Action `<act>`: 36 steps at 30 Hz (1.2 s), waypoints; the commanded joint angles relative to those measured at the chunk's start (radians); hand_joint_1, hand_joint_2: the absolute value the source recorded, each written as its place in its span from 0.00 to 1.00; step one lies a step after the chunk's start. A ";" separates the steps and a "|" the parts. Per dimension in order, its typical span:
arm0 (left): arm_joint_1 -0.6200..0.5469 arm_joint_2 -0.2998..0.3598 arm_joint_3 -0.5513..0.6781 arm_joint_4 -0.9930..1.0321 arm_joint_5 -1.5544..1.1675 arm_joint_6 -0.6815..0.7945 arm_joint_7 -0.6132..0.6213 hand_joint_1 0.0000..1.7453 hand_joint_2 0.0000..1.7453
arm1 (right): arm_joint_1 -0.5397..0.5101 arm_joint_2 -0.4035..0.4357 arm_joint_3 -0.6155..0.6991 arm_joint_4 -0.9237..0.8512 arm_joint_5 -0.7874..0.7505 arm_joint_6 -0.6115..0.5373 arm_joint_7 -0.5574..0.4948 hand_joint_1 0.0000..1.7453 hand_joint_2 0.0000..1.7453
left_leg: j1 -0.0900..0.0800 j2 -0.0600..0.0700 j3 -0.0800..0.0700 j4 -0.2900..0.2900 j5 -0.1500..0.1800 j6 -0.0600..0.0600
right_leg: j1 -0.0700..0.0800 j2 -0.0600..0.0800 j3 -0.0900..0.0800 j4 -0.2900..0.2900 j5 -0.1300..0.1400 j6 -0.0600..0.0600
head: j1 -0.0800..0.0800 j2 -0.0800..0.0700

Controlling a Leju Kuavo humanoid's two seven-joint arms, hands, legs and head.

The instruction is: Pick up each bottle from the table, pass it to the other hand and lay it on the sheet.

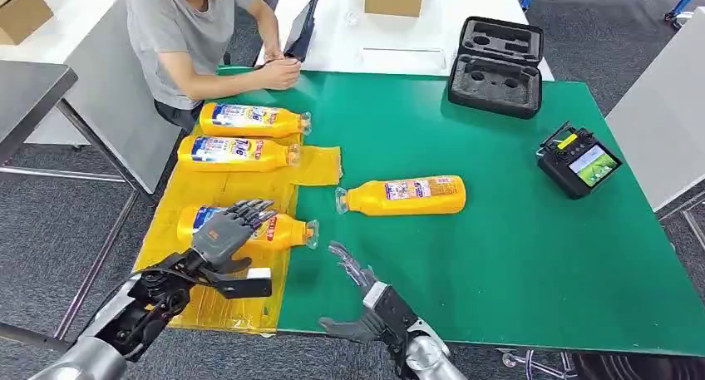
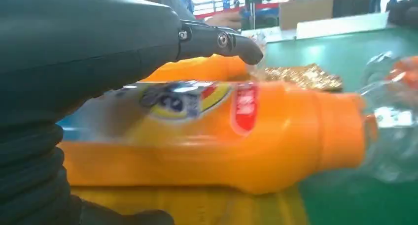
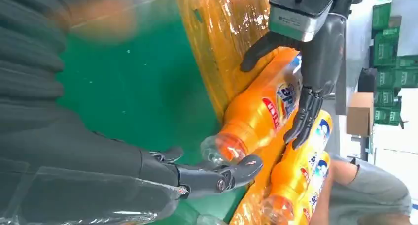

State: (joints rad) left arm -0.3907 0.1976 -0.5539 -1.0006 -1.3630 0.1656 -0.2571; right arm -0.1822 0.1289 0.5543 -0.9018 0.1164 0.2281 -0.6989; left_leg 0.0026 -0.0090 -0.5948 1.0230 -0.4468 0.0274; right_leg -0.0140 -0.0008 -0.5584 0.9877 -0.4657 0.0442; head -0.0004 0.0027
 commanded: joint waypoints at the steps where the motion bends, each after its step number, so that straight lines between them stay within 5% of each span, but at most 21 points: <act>1: -0.019 -0.046 0.001 -0.013 0.043 0.010 -0.047 0.00 1.00 | -0.001 -0.027 -0.015 0.003 -0.003 -0.005 0.001 0.00 1.00 | 0.001 -0.001 0.001 0.000 0.000 -0.001 | 0.001 -0.002 0.001 -0.001 0.000 -0.001 | 0.000 0.000; 6: 0.040 -0.047 0.085 -0.176 0.374 -0.076 -0.290 0.00 1.00 | -0.007 -0.024 -0.025 0.004 -0.006 -0.017 0.001 0.00 1.00 | 0.000 0.000 0.000 0.000 0.000 -0.001 | 0.001 0.000 0.000 0.000 0.000 -0.001 | 0.000 0.000; 9: 0.040 -0.047 0.085 -0.176 0.374 -0.076 -0.290 0.00 1.00 | -0.007 -0.024 -0.025 0.004 -0.006 -0.017 0.001 0.00 1.00 | 0.000 0.001 0.000 0.000 0.000 -0.001 | 0.001 0.000 0.000 0.000 0.000 -0.001 | 0.000 0.000; 12: 0.090 -0.036 0.135 -0.285 0.679 -0.177 -0.441 0.00 1.00 | -0.011 -0.024 -0.017 -0.008 0.000 -0.031 0.001 0.00 1.00 | 0.000 0.001 0.000 0.000 0.000 -0.001 | 0.000 0.001 0.000 0.000 0.000 -0.001 | 0.000 0.000; 17: 0.124 0.006 0.079 -0.339 0.855 -0.163 -0.441 0.00 1.00 | 0.008 -0.033 -0.028 -0.066 0.003 -0.069 0.001 0.00 1.00 | 0.001 0.003 0.002 0.000 -0.001 -0.002 | 0.001 0.002 0.002 -0.001 0.000 -0.002 | 0.000 0.000; 25: 0.196 -0.039 0.014 -0.375 1.025 -0.119 -0.441 0.00 1.00 | 0.088 -0.043 -0.106 -0.231 -0.065 -0.094 0.001 0.00 1.00 | 0.000 0.000 0.001 -0.001 -0.001 -0.001 | 0.000 -0.001 0.002 -0.001 -0.001 -0.001 | 0.000 0.000; 28: 0.251 -0.041 -0.025 -0.414 1.103 -0.107 -0.441 0.00 1.00 | 0.192 -0.026 -0.163 -0.458 -0.055 -0.254 0.001 0.00 1.00 | 0.000 -0.001 0.002 -0.001 -0.001 -0.001 | 0.000 -0.002 0.003 -0.001 -0.001 -0.002 | 0.000 0.000; 31: 0.251 -0.041 -0.025 -0.414 1.103 -0.107 -0.441 0.00 1.00 | 0.192 -0.026 -0.163 -0.458 -0.055 -0.254 0.001 0.00 1.00 | -0.001 -0.001 -0.001 0.000 -0.001 -0.001 | -0.001 -0.001 0.000 0.000 -0.001 -0.001 | 0.000 0.000; 35: 0.302 -0.075 -0.002 -0.422 1.120 -0.100 -0.441 0.00 1.00 | 0.232 -0.031 -0.178 -0.605 -0.034 -0.549 0.001 0.00 1.00 | -0.001 0.001 -0.001 0.000 -0.001 -0.001 | 0.000 0.000 -0.001 0.000 -0.001 -0.001 | 0.000 0.000; 36: 0.302 -0.075 -0.002 -0.422 1.120 -0.100 -0.441 0.00 1.00 | 0.232 -0.031 -0.178 -0.605 -0.034 -0.549 0.001 0.00 1.00 | -0.001 0.001 0.000 0.000 -0.001 -0.001 | 0.000 0.000 0.000 0.000 -0.001 -0.002 | 0.000 0.000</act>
State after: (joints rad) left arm -0.1320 0.1522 -0.5375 -1.4168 -0.2571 0.0740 -0.6279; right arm -0.0064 0.1099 0.4268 -1.2872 0.0656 -0.0937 -0.7000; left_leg 0.0021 -0.0084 -0.5964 1.0230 -0.4475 0.0274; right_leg -0.0143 -0.0007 -0.5599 0.9872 -0.4659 0.0444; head -0.0008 0.0027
